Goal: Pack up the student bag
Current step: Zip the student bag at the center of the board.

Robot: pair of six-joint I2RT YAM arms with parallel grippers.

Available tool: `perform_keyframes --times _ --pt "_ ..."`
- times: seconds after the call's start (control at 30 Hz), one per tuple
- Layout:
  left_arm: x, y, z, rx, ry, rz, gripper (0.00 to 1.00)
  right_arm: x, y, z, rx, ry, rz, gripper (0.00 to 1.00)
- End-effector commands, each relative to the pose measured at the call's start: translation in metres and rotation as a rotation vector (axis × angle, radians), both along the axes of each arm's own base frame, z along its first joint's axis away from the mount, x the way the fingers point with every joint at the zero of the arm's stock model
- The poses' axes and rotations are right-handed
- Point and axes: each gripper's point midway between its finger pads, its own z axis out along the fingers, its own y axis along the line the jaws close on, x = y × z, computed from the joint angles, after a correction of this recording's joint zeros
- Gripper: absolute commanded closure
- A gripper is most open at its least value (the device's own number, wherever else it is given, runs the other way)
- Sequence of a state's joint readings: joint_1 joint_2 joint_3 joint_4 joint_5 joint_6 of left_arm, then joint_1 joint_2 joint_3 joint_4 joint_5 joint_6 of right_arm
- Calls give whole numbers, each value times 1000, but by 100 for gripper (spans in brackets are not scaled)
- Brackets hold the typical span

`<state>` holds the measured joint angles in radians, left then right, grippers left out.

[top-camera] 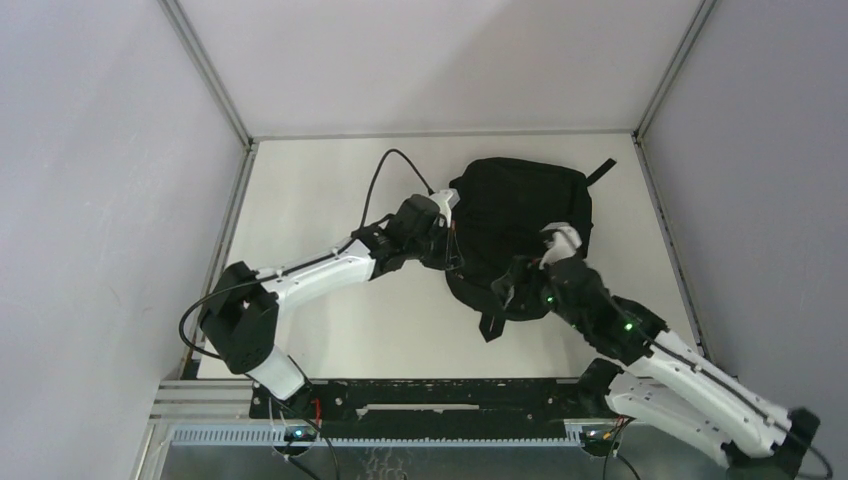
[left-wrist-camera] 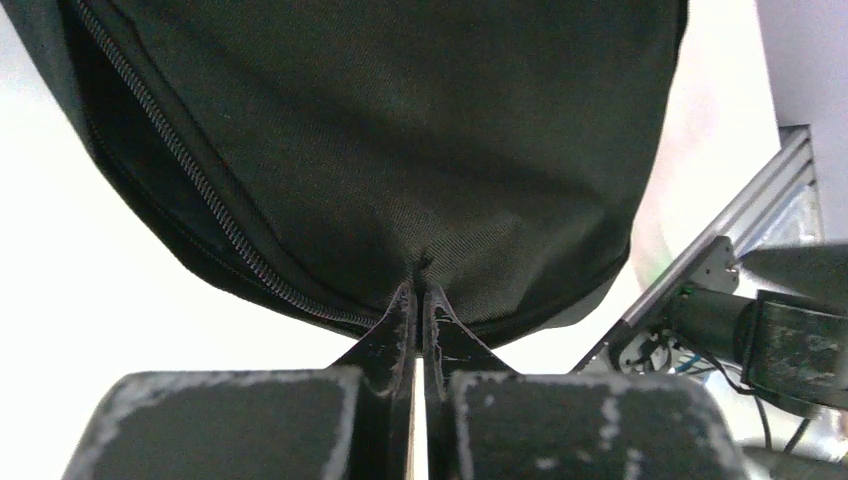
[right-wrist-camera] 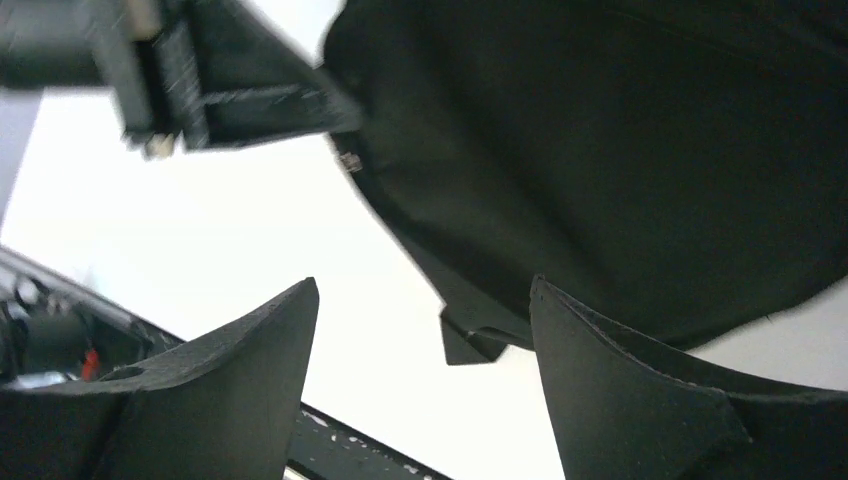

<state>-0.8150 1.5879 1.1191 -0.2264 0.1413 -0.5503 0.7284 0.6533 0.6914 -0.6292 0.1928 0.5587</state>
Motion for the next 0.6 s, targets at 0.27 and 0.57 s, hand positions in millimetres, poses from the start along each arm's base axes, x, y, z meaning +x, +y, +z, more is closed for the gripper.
perform_keyframes --times 0.27,0.57 --pt "4 -7 34 -177 8 -44 100 34 79 -10 -408 -445 259 15" --pt "7 -1 45 -198 -27 -28 100 53 89 -55 -581 -424 286 69"
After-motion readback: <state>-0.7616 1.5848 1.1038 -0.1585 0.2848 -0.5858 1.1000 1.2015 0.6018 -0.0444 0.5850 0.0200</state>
